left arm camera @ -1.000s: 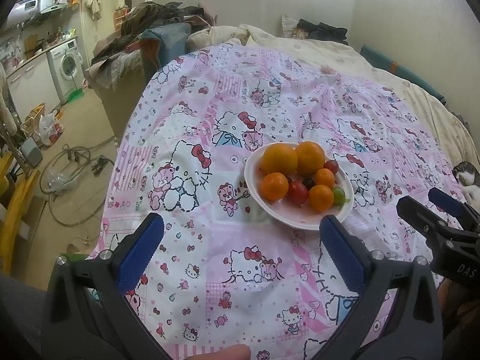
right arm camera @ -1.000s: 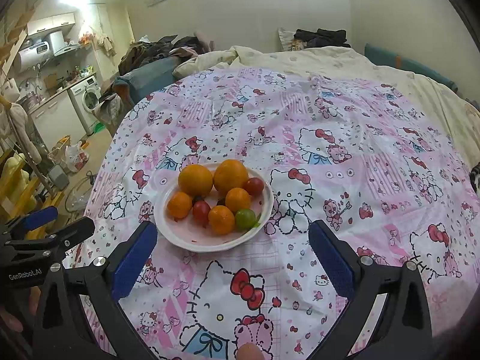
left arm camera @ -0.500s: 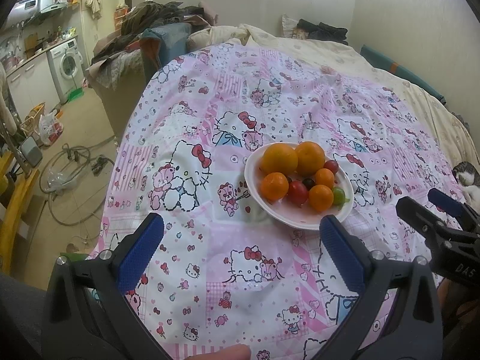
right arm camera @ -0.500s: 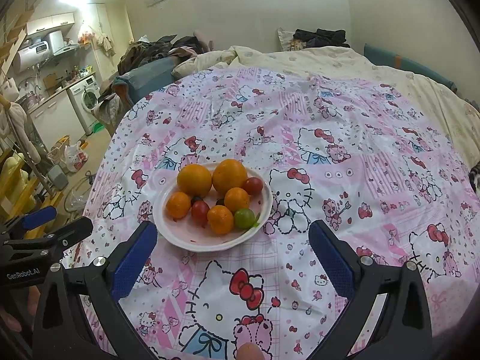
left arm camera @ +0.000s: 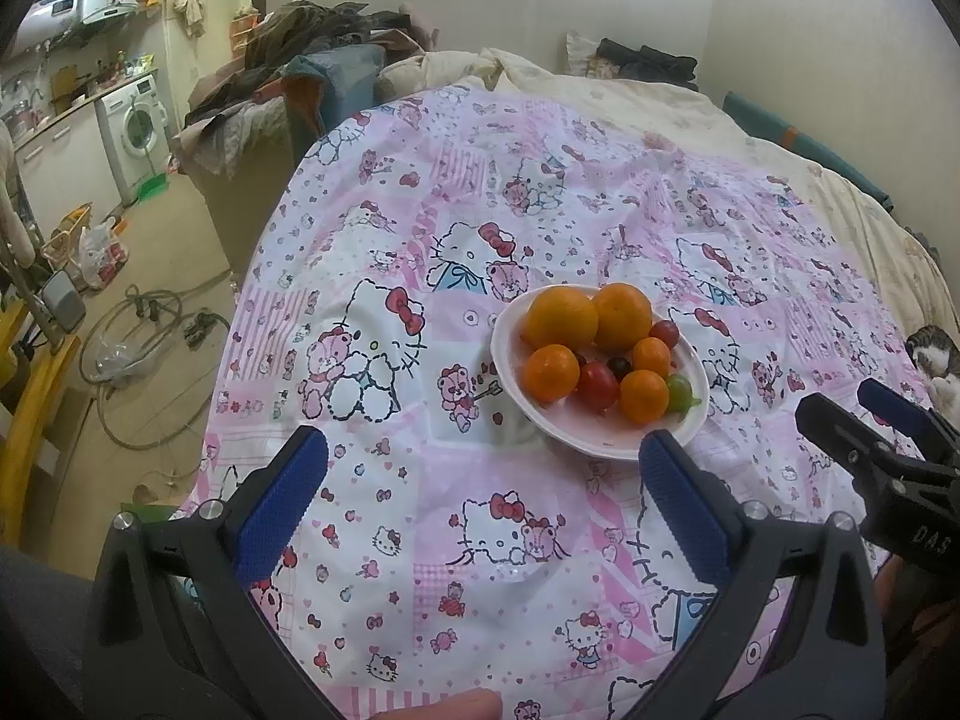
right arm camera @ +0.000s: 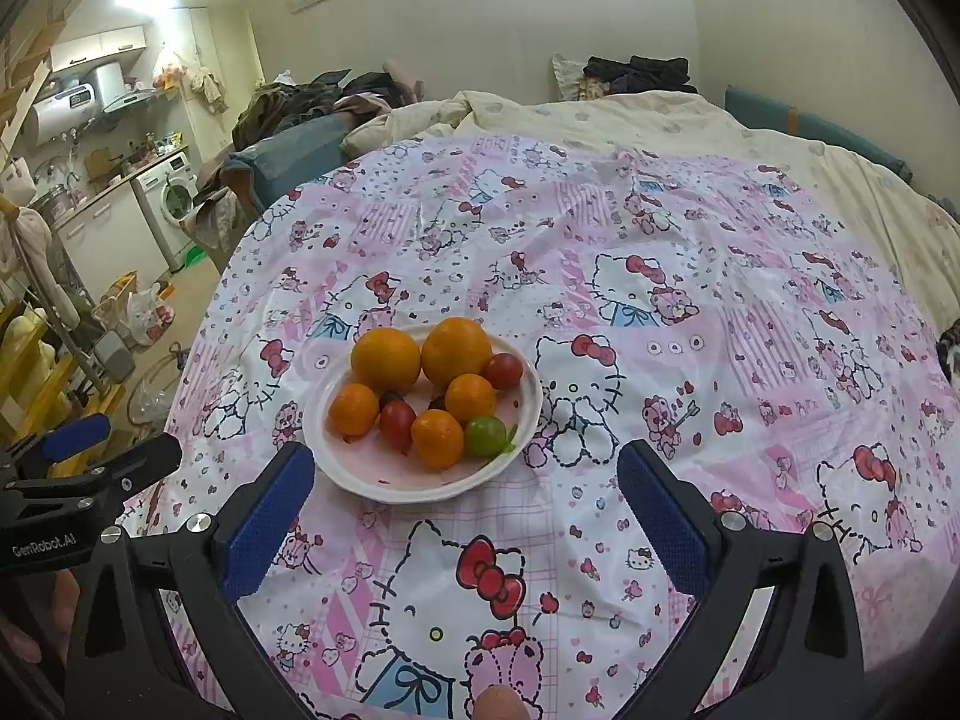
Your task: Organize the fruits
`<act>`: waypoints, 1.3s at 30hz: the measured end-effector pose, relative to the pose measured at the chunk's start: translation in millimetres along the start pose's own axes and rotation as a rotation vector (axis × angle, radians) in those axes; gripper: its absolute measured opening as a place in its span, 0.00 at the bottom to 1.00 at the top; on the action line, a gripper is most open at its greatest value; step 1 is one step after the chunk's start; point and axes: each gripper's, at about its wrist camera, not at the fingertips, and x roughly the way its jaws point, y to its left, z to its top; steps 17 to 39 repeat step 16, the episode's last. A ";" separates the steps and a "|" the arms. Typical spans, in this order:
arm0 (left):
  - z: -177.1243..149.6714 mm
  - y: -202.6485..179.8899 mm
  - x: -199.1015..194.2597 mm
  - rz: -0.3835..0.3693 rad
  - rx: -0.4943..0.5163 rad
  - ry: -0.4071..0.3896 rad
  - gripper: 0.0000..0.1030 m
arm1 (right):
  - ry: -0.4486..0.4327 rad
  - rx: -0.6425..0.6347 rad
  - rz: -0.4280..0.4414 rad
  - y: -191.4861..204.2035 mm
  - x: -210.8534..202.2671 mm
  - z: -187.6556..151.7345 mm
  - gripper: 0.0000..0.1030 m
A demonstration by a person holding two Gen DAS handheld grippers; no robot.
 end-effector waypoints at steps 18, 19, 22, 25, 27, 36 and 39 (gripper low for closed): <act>-2.6 -1.5 -0.3 0.004 0.002 -0.008 0.99 | 0.001 0.002 0.000 0.3 0.4 -0.5 1.00; -2.6 -1.5 -0.3 0.004 0.002 -0.008 0.99 | 0.001 0.002 0.000 0.3 0.4 -0.5 1.00; -2.6 -1.5 -0.3 0.004 0.002 -0.008 0.99 | 0.001 0.002 0.000 0.3 0.4 -0.5 1.00; -2.6 -1.5 -0.3 0.004 0.002 -0.008 0.99 | 0.001 0.002 0.000 0.3 0.4 -0.5 1.00; -2.6 -1.5 -0.3 0.004 0.002 -0.008 0.99 | 0.001 0.002 0.000 0.3 0.4 -0.5 1.00; -2.6 -1.5 -0.3 0.004 0.002 -0.008 0.99 | 0.001 0.002 0.000 0.3 0.4 -0.5 1.00; -2.6 -1.5 -0.3 0.004 0.002 -0.008 0.99 | 0.001 0.002 0.000 0.3 0.4 -0.5 1.00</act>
